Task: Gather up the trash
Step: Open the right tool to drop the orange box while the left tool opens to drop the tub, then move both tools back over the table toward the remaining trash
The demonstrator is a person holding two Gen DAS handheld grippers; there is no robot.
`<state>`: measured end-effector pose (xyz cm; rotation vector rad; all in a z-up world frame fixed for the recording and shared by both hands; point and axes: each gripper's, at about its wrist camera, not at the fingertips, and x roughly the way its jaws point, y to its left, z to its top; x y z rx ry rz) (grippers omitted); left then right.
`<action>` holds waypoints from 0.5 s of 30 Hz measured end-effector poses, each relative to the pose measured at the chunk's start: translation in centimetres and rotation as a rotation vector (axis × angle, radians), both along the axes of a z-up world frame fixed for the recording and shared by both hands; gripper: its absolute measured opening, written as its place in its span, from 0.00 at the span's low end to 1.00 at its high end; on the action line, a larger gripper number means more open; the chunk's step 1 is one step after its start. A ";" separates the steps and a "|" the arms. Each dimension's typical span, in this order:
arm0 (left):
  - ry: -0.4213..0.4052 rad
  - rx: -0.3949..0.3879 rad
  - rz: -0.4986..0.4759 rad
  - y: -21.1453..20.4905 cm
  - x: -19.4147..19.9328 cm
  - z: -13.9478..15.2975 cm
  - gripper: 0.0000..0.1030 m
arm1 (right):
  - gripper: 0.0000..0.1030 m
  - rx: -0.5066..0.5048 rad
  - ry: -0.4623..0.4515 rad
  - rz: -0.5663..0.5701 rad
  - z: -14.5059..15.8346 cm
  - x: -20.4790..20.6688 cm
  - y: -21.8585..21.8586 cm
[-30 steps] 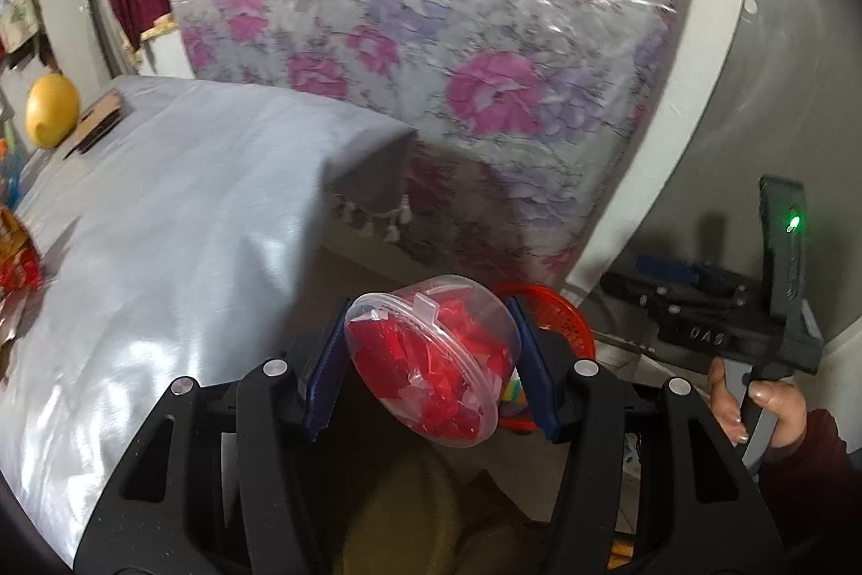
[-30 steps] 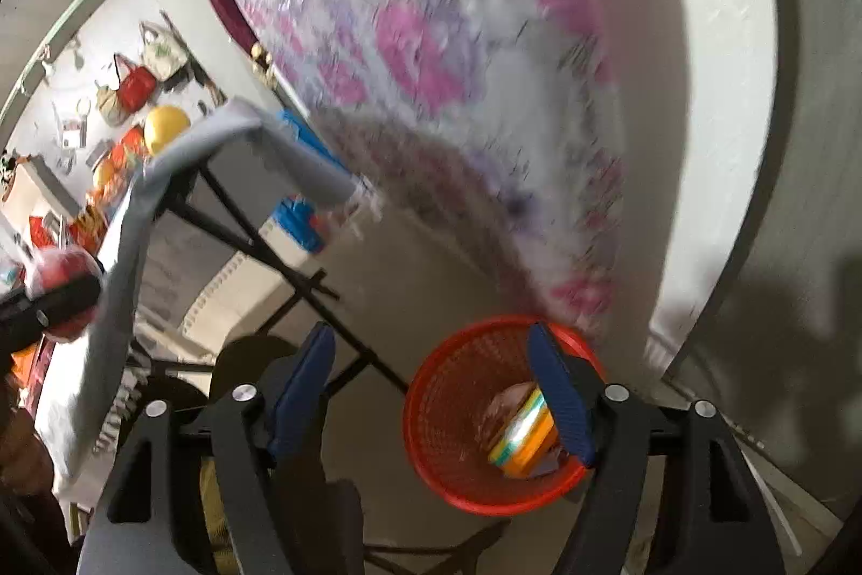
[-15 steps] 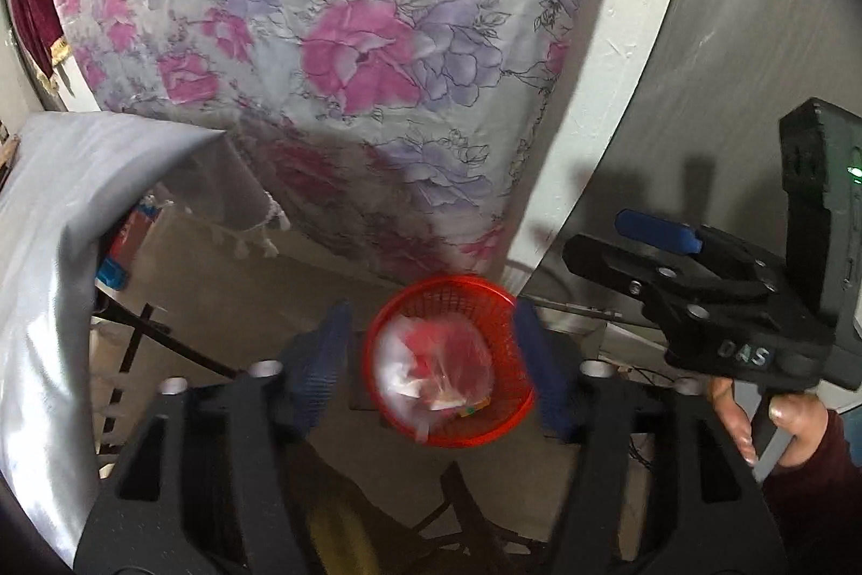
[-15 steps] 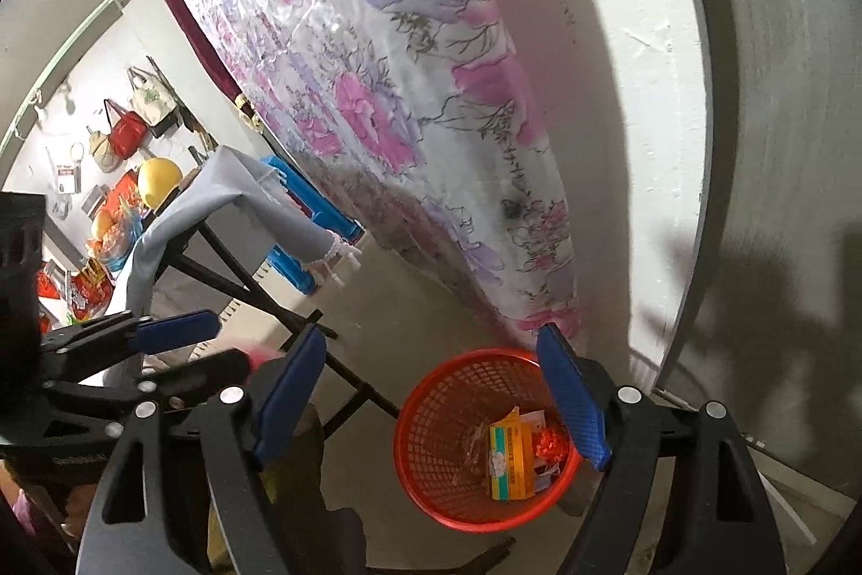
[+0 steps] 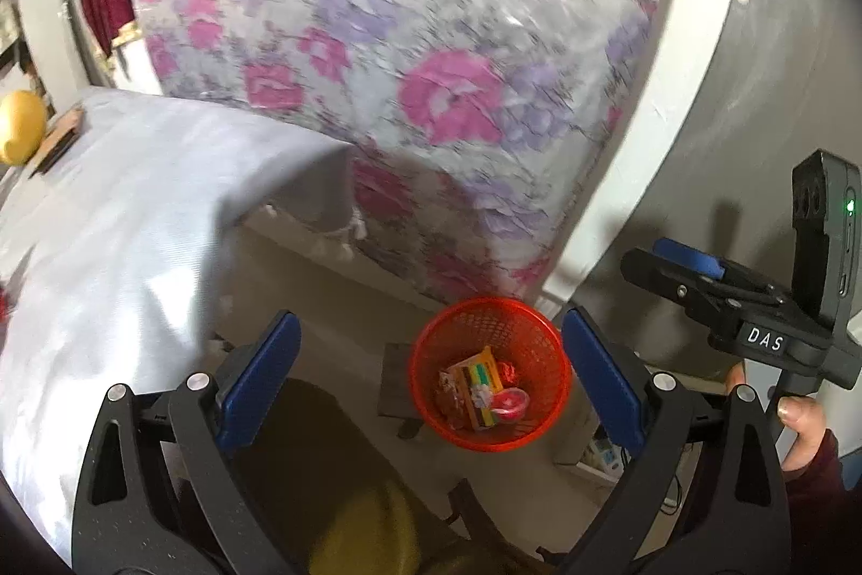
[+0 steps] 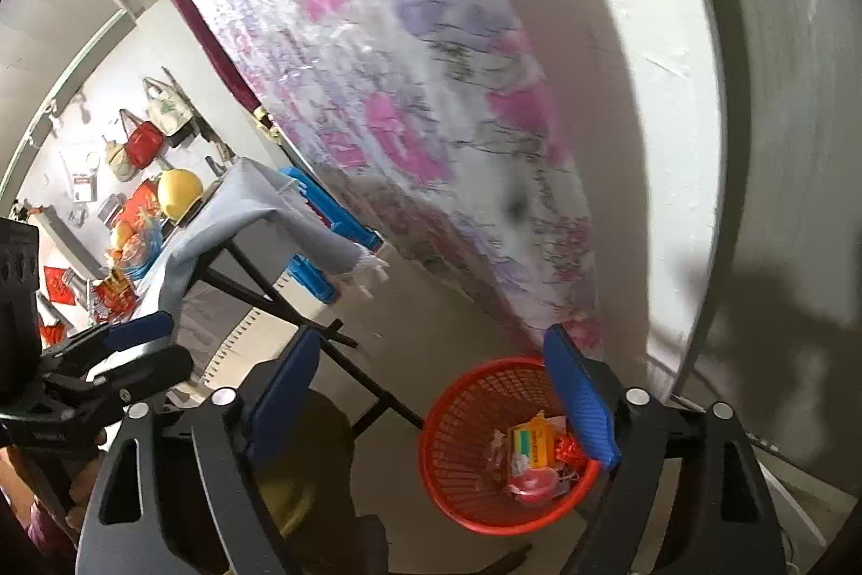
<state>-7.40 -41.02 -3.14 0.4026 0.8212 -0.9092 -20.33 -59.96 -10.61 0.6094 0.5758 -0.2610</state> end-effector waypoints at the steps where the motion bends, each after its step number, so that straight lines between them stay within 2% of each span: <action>1: -0.010 -0.009 0.018 0.7 0.2 0.5 0.92 | 0.83 -0.010 -0.004 0.008 0.3 0.1 0.4; 9: -0.081 -0.064 0.159 6.1 1.6 3.6 0.93 | 0.88 -0.049 -0.048 0.081 3.3 1.3 3.9; 15: -0.093 -0.114 0.292 11.9 3.6 5.3 0.93 | 0.93 -0.087 -0.072 0.156 5.9 2.7 7.7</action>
